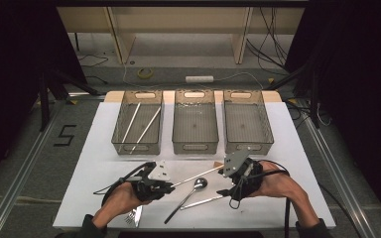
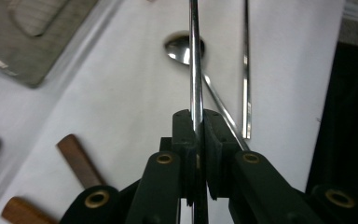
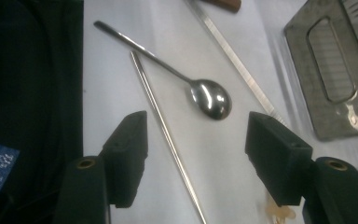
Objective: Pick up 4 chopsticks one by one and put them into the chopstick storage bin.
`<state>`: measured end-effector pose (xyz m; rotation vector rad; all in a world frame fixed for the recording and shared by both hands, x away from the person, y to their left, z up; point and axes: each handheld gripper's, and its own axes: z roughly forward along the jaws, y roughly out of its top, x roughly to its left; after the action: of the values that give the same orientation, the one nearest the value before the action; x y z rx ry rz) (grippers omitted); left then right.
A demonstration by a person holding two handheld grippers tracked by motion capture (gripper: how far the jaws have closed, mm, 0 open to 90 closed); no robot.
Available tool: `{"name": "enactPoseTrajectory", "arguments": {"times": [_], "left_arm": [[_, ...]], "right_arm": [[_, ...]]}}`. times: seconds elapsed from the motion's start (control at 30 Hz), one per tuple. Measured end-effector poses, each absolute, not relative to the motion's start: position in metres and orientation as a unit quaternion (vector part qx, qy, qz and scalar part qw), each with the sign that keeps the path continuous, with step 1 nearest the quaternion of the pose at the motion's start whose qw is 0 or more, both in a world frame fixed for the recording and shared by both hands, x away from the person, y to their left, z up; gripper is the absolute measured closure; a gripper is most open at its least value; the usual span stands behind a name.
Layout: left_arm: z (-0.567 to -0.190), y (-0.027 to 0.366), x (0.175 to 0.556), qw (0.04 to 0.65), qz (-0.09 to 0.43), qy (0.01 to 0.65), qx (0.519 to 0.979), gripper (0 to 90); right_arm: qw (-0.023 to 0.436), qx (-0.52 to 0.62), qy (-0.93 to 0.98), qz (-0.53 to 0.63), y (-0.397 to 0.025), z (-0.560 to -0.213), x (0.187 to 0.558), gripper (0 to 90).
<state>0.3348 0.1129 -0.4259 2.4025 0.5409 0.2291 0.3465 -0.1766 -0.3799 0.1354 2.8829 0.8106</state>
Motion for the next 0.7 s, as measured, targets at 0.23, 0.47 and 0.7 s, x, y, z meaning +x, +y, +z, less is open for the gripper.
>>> {"name": "enactPoseTrajectory", "arguments": {"times": [0.23, 0.47, 0.7], "left_arm": [[-0.419, 0.125, 0.342, 0.349, 0.103, 0.244, 0.899, 83.6], [-0.415, 0.134, 0.346, 0.359, 0.114, 0.269, 0.887, 83.6], [-0.410, 0.144, 0.352, 0.369, 0.124, 0.290, 0.874, 83.7]], "right_arm": [[0.056, 0.040, 0.967, 0.244, -0.177, -0.396, 0.346, 38.1], [0.043, 0.049, 0.973, 0.223, -0.179, -0.411, 0.347, 35.3], [0.037, 0.052, 0.980, 0.191, -0.178, -0.419, 0.347, 34.8]]}}
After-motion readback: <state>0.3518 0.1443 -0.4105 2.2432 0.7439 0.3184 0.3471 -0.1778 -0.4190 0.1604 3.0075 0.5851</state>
